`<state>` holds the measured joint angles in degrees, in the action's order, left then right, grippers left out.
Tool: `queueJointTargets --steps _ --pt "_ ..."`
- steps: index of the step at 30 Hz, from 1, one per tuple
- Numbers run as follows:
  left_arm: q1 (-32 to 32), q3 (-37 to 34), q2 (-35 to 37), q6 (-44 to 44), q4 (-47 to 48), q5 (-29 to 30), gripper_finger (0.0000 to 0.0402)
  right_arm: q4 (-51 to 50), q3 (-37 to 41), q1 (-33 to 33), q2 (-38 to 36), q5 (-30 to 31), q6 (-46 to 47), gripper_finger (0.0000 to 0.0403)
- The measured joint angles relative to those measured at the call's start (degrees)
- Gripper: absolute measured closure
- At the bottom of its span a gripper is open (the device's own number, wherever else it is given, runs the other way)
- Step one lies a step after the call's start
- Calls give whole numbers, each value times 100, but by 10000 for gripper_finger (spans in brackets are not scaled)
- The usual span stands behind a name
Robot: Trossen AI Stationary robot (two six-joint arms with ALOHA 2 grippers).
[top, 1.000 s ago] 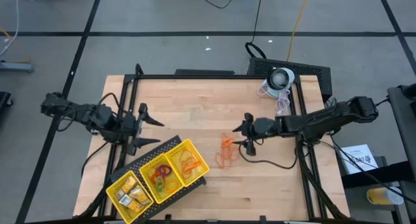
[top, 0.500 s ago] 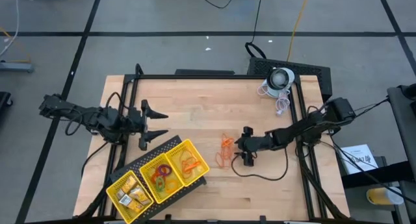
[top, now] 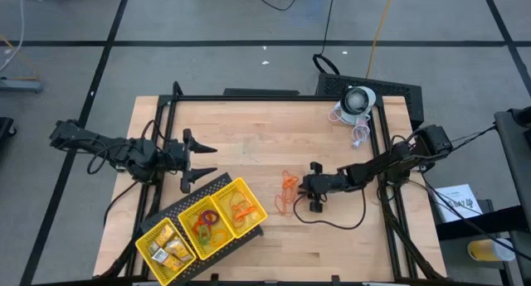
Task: Pick & Place Office Desk Supplies
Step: Put the orange rubber band into the right yellow bin on the shelf
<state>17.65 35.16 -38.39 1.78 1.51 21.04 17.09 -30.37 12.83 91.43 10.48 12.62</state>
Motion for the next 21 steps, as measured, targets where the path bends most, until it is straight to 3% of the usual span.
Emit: queueJointTargets --steps 7,16,21 --pt "0 0 2 32 -8 -2 133 -161 0 -46 -39 -29 13 397" --pt "0 2 2 173 -64 0 133 -618 33 -215 -1318 -179 11 400" --pt "0 7 4 147 -456 3 133 -254 33 -365 -2138 -170 -147 401"
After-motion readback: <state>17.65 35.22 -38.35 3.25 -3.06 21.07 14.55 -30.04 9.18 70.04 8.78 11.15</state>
